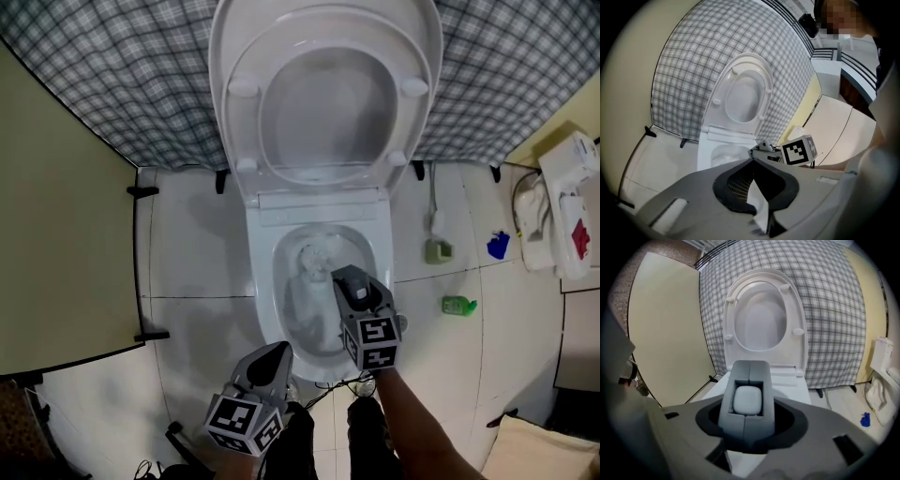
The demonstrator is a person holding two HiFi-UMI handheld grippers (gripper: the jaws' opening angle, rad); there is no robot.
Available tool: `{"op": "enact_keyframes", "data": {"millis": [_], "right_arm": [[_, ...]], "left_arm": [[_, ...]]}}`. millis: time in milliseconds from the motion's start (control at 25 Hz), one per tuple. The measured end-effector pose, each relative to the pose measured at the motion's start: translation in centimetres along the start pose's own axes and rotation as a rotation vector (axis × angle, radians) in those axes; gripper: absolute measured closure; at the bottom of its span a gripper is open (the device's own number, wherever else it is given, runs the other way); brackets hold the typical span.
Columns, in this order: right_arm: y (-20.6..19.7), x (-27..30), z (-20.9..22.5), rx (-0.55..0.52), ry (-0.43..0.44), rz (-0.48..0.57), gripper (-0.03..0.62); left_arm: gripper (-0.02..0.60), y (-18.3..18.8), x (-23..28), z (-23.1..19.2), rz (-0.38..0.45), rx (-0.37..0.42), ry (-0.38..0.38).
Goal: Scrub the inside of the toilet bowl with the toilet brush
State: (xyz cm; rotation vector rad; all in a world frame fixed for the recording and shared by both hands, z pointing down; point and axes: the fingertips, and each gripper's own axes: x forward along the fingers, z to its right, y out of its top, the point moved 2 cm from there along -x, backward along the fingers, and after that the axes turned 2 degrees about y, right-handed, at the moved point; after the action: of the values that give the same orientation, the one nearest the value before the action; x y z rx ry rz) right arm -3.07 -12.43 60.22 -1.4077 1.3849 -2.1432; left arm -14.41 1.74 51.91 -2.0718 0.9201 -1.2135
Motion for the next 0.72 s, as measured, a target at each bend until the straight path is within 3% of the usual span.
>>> {"op": "enact_keyframes", "data": {"millis": [360, 720], "right_arm": [[-1.1, 0.0, -3.6, -0.069, 0.157, -0.076, 0.376], [-4.8, -5.3, -5.5, -0.159, 0.290, -0.189, 0.377]], "left_arm": [[0.594, -0.5, -1.0, -0.2, 0.005, -0.016, 0.006], [0.594, -0.1, -1.9, 1.1, 0.032, -0.005, 0.003]]}}
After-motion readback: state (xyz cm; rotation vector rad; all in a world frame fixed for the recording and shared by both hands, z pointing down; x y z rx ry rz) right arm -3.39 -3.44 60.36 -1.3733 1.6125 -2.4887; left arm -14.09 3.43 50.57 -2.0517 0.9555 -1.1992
